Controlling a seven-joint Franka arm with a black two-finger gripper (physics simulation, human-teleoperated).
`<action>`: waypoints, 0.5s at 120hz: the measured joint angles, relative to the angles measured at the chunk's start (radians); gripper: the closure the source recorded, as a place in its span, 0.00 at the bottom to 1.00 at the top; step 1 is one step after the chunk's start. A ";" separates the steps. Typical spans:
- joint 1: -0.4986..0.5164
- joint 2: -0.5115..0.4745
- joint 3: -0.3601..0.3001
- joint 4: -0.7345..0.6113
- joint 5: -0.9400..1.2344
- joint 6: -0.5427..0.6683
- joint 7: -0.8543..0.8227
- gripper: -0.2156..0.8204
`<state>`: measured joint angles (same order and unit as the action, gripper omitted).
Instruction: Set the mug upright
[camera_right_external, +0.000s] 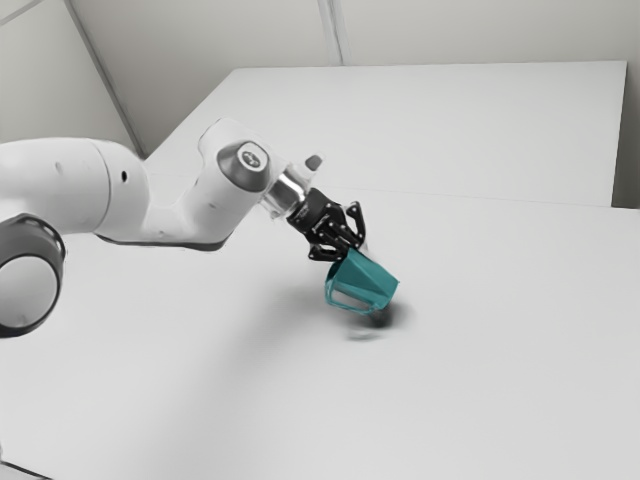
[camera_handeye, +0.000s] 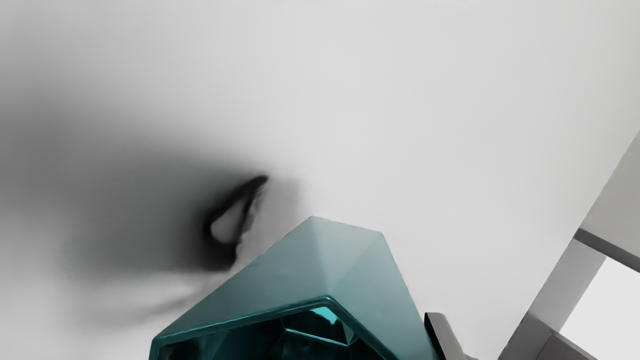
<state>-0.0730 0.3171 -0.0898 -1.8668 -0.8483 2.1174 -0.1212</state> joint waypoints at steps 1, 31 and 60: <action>0.000 -0.006 0.000 0.000 0.018 0.001 -0.001 0.96; 0.001 -0.122 0.003 -0.009 0.514 0.013 -0.046 0.96; 0.008 -0.226 0.005 -0.085 0.806 0.015 -0.080 0.96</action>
<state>-0.0645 0.0913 -0.0847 -1.9520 -0.0423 2.1320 -0.2012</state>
